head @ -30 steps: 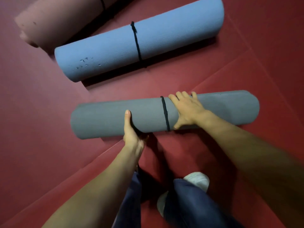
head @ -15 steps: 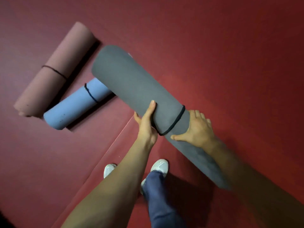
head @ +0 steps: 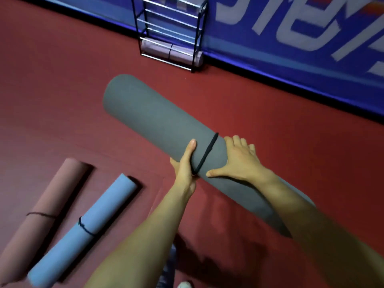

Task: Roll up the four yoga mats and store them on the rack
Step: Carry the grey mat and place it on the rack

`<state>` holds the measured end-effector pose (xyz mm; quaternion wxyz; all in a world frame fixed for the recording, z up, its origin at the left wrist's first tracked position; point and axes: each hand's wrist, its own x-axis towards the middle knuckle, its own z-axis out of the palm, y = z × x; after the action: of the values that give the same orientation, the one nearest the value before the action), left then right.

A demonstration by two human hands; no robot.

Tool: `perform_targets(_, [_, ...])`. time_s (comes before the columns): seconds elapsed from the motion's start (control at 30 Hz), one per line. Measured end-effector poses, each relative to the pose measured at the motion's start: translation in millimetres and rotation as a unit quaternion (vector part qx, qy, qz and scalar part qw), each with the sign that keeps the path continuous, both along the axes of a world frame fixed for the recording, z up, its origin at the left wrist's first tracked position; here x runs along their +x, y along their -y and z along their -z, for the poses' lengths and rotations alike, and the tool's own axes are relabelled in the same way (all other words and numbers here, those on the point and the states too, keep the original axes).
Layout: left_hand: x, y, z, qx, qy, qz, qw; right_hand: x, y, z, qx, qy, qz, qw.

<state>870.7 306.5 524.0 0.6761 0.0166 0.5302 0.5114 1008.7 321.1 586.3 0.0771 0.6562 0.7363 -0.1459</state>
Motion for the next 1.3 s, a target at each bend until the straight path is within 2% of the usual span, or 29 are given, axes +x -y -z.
perform_targets(0.2, [-12, -125, -16, 0.035, 0.028, 0.084, 0.995, 23, -128, -43, -0.115, -0.126, 0.069, 0.983])
perform_targets(0.3, [-10, -191, -17, 0.029, 0.028, 0.098, 0.994, 26, -199, -54, -0.182, -0.149, 0.077, 0.969])
perform_targets(0.53, [19, -331, -22, 0.030, 0.020, 0.133, 0.990, 55, -330, -53, -0.184, -0.190, 0.116, 0.957])
perform_targets(0.7, [71, -447, -19, 0.016, 0.006, 0.177, 0.984, 109, -435, -41, -0.184, -0.209, 0.147, 0.949])
perform_targets(0.87, [131, -573, -4, -0.008, -0.016, 0.193, 0.981, 173, -553, -26, -0.201, -0.258, 0.195, 0.925])
perform_targets(1.03, [189, -685, 9, -0.004, -0.044, 0.206, 0.978, 228, -670, -10, -0.253, -0.244, 0.225, 0.909])
perform_targets(1.13, [216, -748, 25, -0.010, -0.030, 0.215, 0.976, 251, -737, 13, -0.249, -0.221, 0.230, 0.915])
perform_targets(1.2, [229, -797, 48, -0.015, -0.008, 0.236, 0.972, 263, -781, 30, -0.256, -0.191, 0.225, 0.921])
perform_targets(1.3, [256, -865, 99, -0.070, 0.012, 0.267, 0.961, 282, -846, 60, -0.266, -0.168, 0.242, 0.918])
